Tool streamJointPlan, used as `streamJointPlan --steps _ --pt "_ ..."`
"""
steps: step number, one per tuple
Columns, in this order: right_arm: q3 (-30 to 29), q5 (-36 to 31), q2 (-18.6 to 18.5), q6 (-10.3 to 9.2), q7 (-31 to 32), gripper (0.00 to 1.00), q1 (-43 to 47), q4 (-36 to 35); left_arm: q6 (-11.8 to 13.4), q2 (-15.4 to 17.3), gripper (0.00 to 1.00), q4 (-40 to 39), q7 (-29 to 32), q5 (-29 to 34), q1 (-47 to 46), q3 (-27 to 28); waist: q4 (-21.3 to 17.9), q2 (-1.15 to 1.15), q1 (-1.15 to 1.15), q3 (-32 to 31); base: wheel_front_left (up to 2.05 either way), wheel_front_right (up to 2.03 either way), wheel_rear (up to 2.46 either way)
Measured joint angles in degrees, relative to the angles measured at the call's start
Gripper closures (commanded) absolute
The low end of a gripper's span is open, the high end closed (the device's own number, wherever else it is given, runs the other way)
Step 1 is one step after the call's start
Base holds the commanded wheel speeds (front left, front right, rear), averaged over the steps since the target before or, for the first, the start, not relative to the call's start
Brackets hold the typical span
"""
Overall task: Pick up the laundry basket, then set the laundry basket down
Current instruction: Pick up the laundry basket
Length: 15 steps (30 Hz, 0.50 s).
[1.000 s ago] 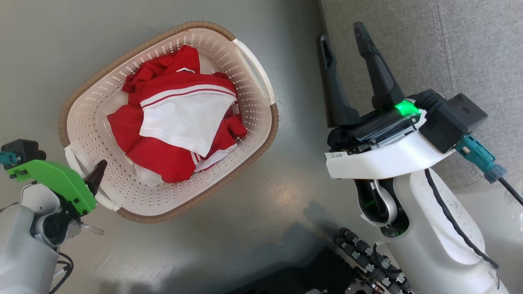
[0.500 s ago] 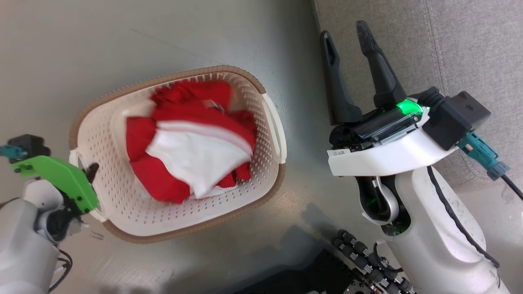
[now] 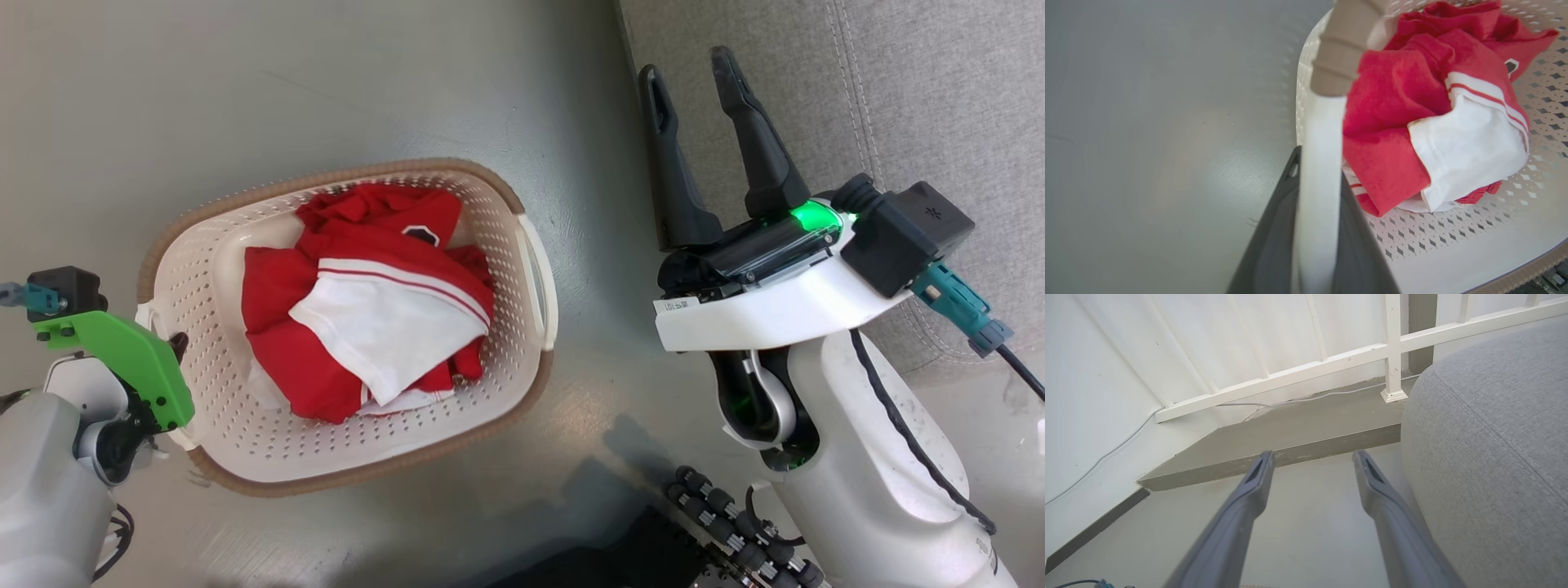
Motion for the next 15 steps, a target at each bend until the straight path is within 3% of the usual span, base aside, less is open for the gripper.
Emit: streamJointPlan --steps 14,15 --pt "0.6 0.4 0.0 0.0 0.0 0.0 0.0 0.3 0.4 -3.0 1.0 4.9 1.7 -2.1 -0.4 1.5 -0.4 0.0 0.0 -1.0 0.0 0.0 0.0" --pt "0.6 0.4 0.0 0.0 0.0 0.0 0.0 0.3 0.6 -3.0 0.8 5.1 1.7 -2.1 -0.4 1.5 -0.5 0.0 0.0 -1.0 0.0 0.0 0.0"
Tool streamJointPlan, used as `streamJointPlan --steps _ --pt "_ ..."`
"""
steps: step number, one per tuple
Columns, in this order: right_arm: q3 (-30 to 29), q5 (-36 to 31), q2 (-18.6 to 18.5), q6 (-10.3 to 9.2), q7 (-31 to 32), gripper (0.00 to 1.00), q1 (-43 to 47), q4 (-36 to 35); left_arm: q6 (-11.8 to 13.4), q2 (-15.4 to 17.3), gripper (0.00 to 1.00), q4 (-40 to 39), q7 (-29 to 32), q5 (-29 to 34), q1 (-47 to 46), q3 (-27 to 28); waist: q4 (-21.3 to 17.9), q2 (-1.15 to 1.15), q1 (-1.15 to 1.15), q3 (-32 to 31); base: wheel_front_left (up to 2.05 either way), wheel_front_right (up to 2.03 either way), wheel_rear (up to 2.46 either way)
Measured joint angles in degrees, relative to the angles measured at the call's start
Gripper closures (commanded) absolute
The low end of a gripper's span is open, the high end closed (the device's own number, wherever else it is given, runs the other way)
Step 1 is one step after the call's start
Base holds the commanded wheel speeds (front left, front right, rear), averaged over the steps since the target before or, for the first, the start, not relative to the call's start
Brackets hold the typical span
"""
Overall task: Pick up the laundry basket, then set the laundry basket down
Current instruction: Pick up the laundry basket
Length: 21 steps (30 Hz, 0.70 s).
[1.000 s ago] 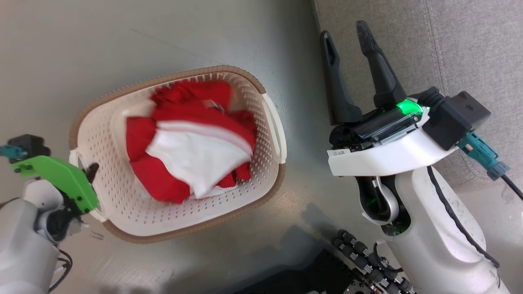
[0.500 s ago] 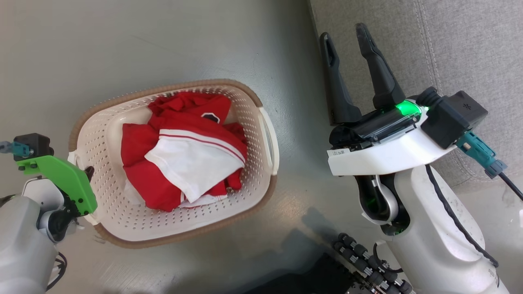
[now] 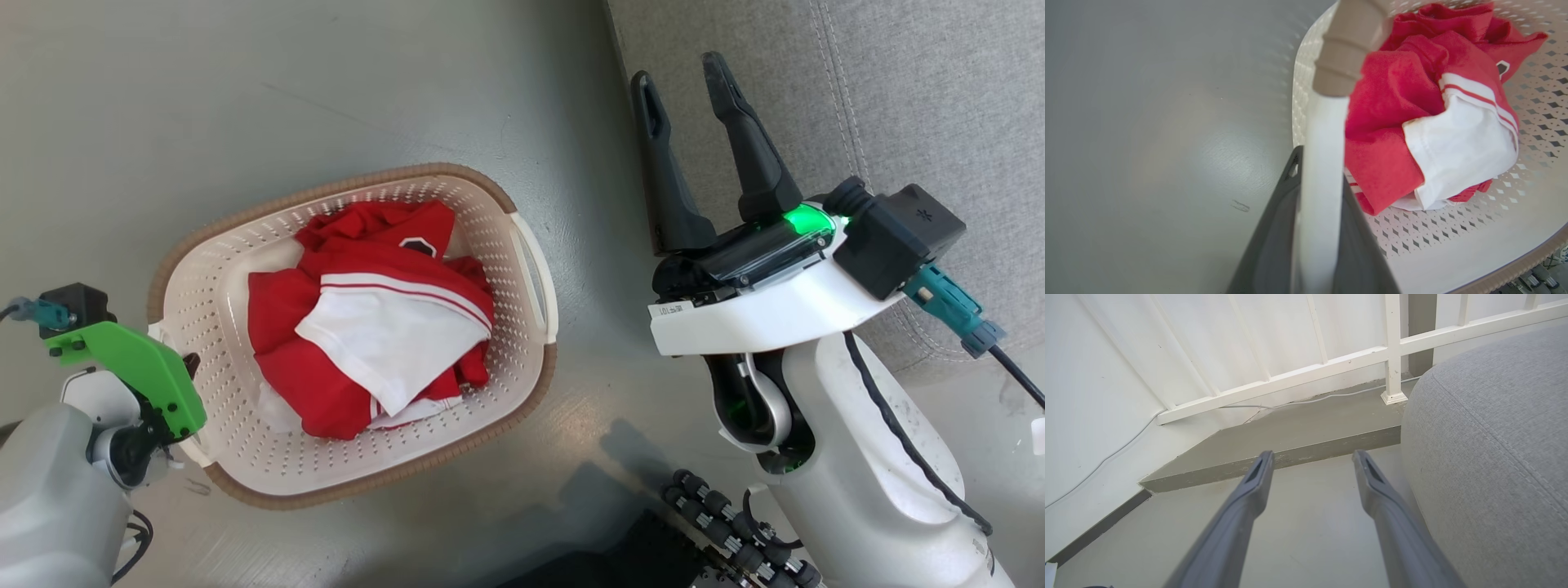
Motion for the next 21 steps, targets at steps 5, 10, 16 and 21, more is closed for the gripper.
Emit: streamJointPlan --steps 5,10,16,21 --pt "0.1 0.0 0.0 0.0 0.0 0.0 0.0 0.0 0.0 -0.1 0.0 0.2 -0.1 0.0 -1.5 0.3 -0.2 0.0 0.0 0.0 0.0 0.0 0.0" --pt "0.1 0.0 0.0 0.0 0.0 0.0 0.0 0.2 0.0 -0.5 0.0 0.8 -0.1 0.0 -2.3 0.3 -0.1 0.0 0.0 -0.1 0.0 0.0 0.0" --pt "0.1 0.0 0.0 0.0 0.0 0.0 0.0 0.4 -0.1 -1.0 0.0 2.2 -0.1 0.0 -2.3 0.1 0.0 0.0 0.0 -0.3 0.0 0.0 0.0" --pt "0.1 0.6 0.0 0.0 0.0 0.0 0.0 1.1 -0.1 -0.8 0.0 3.0 -0.2 0.2 -2.4 -0.8 0.0 0.0 0.0 -1.1 0.0 0.0 0.0"
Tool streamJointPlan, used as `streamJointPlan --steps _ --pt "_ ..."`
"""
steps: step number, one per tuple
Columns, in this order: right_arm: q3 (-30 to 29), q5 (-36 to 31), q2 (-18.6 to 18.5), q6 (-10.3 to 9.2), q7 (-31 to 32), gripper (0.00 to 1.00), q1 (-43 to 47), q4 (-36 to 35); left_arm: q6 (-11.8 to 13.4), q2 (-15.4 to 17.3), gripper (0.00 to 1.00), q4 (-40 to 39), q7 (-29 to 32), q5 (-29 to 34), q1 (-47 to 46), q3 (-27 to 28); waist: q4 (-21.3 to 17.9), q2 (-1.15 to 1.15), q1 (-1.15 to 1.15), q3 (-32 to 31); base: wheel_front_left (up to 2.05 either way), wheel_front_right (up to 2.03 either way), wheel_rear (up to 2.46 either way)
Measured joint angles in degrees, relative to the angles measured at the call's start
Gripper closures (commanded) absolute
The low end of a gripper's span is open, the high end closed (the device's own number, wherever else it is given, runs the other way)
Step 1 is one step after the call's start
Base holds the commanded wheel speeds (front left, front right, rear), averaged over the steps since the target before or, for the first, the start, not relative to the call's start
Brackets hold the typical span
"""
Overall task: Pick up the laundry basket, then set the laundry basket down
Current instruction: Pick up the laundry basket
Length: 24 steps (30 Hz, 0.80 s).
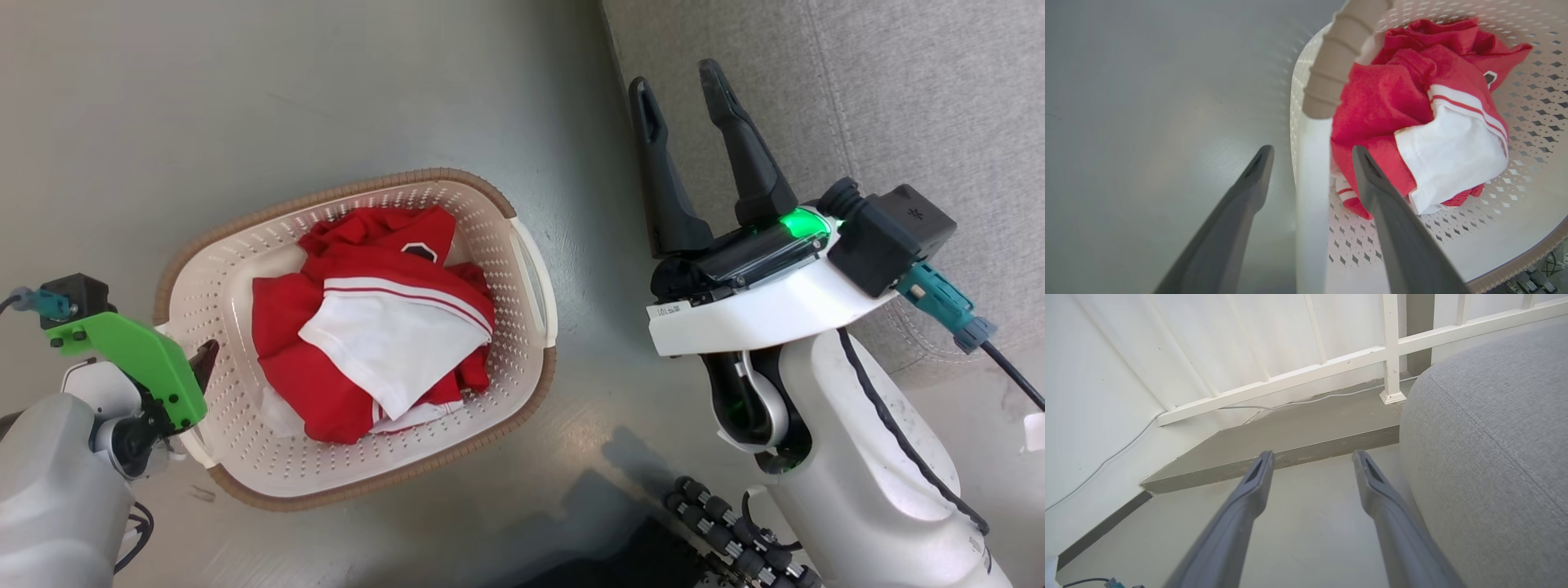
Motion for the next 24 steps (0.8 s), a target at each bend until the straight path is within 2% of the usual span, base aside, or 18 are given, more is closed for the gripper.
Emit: streamJointPlan --steps 13,20,24 --pt "-0.3 1.9 0.0 -0.01 0.0 0.0 0.0 2.2 -0.5 -0.1 0.0 1.2 -4.0 0.1 1.1 0.0 0.2 0.0 0.0 -5.1 0.0 0.0 0.0" --pt "-1.2 1.9 0.0 -0.01 0.0 0.0 0.4 4.3 -0.5 -2.5 0.0 0.6 -6.6 -2.3 3.5 0.9 0.7 0.0 0.0 -9.0 0.0 0.0 0.0" --pt "-1.6 1.6 0.0 -0.01 0.0 0.0 0.6 5.7 -0.6 -2.9 0.0 -2.6 -9.8 -2.8 4.2 1.0 1.3 0.0 0.0 -11.4 0.0 0.0 0.0"
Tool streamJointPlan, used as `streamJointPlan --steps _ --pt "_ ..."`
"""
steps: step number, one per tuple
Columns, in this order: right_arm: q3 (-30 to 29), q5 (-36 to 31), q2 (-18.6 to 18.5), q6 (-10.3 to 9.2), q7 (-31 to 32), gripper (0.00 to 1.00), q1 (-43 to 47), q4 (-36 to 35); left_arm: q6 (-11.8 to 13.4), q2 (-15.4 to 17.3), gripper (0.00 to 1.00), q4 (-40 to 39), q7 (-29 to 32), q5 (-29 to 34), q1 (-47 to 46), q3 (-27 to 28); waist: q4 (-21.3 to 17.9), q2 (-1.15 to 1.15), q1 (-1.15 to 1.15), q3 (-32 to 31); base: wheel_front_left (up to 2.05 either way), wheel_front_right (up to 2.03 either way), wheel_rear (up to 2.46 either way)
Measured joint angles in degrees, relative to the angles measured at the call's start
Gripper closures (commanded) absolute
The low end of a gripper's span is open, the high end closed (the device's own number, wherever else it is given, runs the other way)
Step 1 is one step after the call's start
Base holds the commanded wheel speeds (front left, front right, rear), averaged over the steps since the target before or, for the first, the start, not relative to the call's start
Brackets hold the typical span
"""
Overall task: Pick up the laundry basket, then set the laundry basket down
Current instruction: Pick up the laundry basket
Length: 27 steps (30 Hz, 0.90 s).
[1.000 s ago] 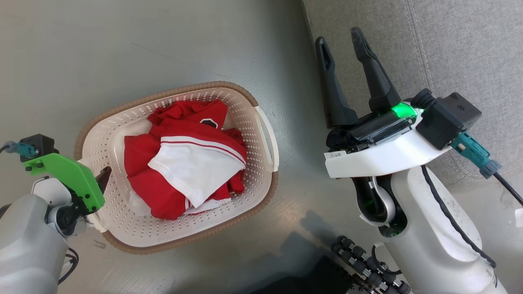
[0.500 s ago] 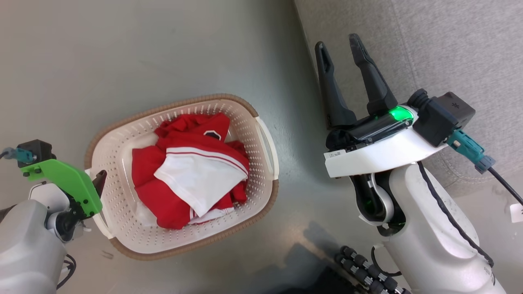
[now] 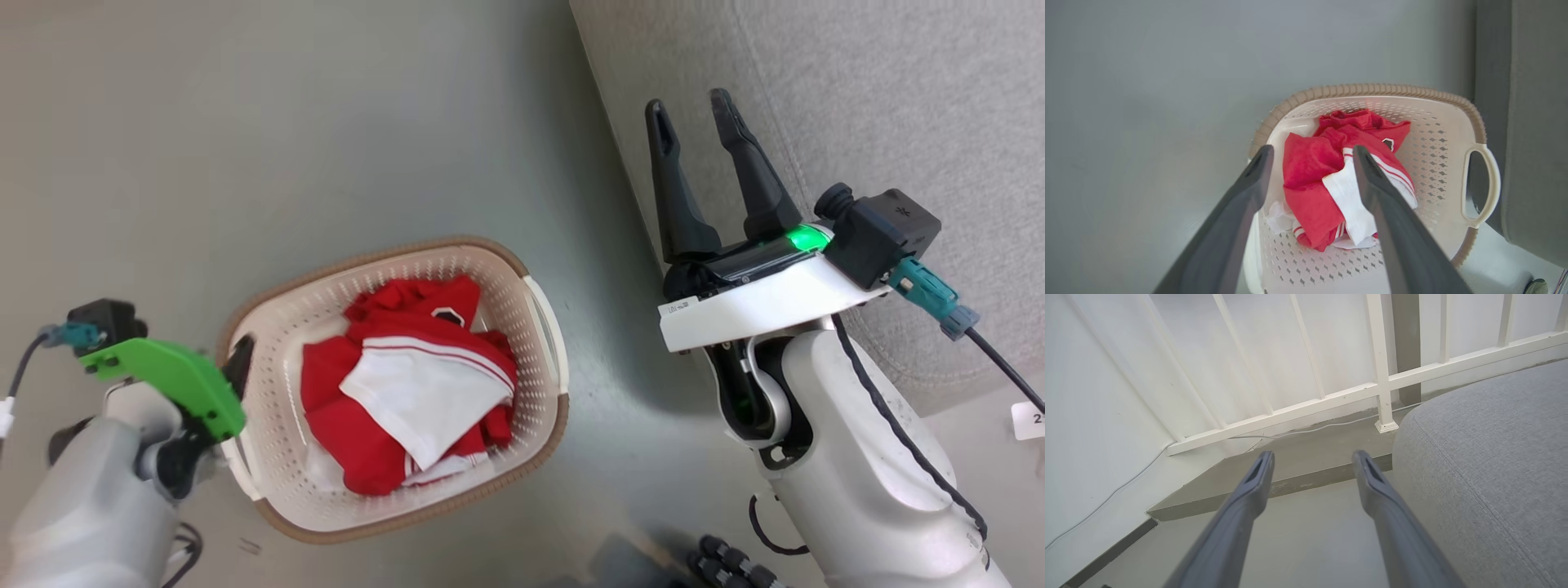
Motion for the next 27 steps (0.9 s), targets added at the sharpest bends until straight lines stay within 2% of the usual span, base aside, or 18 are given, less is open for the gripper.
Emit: streamJointPlan --steps 5,12,18,20,27 --pt "-1.1 -1.3 0.0 0.0 0.0 0.0 0.9 1.9 0.0 -1.2 0.0 -5.9 -4.7 -0.7 1.9 -0.8 1.0 0.0 0.0 -3.4 0.0 0.0 0.0" --pt "-2.2 -2.9 0.0 0.01 0.0 0.0 2.8 4.7 0.0 -1.3 0.0 -12.2 -12.1 -2.5 5.0 -1.3 2.9 0.0 0.0 -8.6 0.0 0.0 0.0" --pt "-3.4 -3.4 0.0 0.13 0.0 0.0 4.9 6.4 0.0 -0.2 0.0 -17.5 -18.7 -2.3 6.9 -1.7 4.4 0.0 -0.01 -12.4 0.0 0.0 0.0" --pt "-4.0 -3.4 0.0 0.51 0.0 0.0 5.8 6.9 0.0 1.1 0.0 -18.7 -21.3 -1.8 7.3 -1.6 5.1 0.0 0.0 -13.8 0.0 0.0 0.0" --pt "-6.8 -4.3 0.0 1.42 0.0 0.0 8.7 7.8 0.0 2.7 0.0 -21.9 -21.4 1.4 11.0 0.5 7.3 0.0 -0.01 -18.5 0.0 0.0 0.0"
